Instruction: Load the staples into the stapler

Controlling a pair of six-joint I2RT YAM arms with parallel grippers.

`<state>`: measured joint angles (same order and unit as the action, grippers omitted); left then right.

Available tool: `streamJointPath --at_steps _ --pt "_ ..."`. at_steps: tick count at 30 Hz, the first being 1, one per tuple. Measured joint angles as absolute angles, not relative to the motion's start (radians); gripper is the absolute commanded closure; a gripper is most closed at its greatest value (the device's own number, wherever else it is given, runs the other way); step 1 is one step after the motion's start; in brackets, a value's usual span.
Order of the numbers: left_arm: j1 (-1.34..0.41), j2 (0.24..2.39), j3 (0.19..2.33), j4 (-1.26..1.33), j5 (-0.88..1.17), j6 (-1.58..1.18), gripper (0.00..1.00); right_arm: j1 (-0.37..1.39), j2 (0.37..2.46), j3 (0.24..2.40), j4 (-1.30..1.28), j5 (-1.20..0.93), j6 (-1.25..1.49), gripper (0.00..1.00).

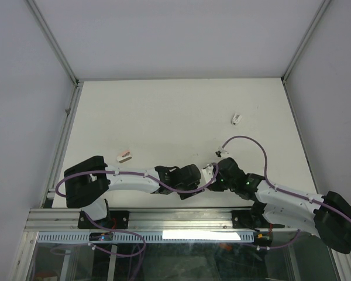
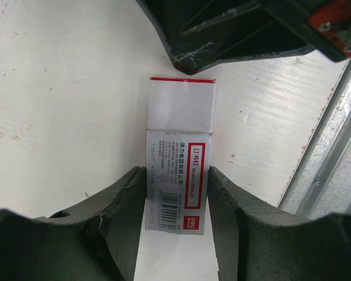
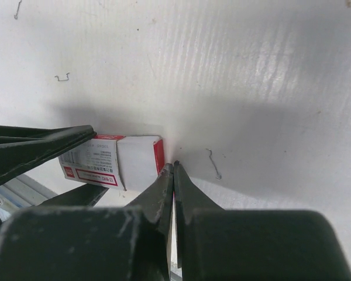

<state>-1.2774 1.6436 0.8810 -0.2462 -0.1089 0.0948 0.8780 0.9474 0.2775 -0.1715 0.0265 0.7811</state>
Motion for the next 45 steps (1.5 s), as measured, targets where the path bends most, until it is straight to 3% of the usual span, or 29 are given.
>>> streamJointPath --at_steps 9,16,24,34,39,45 --pt "-1.277 1.635 0.879 -0.262 -0.150 0.106 0.57 0.878 0.918 0.279 -0.208 0.057 0.785 1.00" --pt "-1.273 1.634 0.878 -0.268 -0.115 0.105 0.58 0.878 0.796 0.279 -0.283 0.073 0.785 0.89" --pt "-1.268 1.634 0.878 -0.269 -0.084 0.105 0.57 0.878 0.751 0.279 -0.309 0.083 0.785 0.83" --pt "-1.268 1.632 0.878 -0.267 -0.077 0.096 0.27 0.878 0.754 0.278 -0.307 0.074 0.787 0.62" --pt "-1.265 1.607 0.878 -0.270 -0.079 0.052 0.20 0.878 0.754 0.269 -0.281 0.056 0.788 0.51" --pt "-1.240 1.436 0.860 -0.252 -0.105 -0.176 0.13 0.878 0.807 0.264 -0.218 0.010 0.793 0.47"
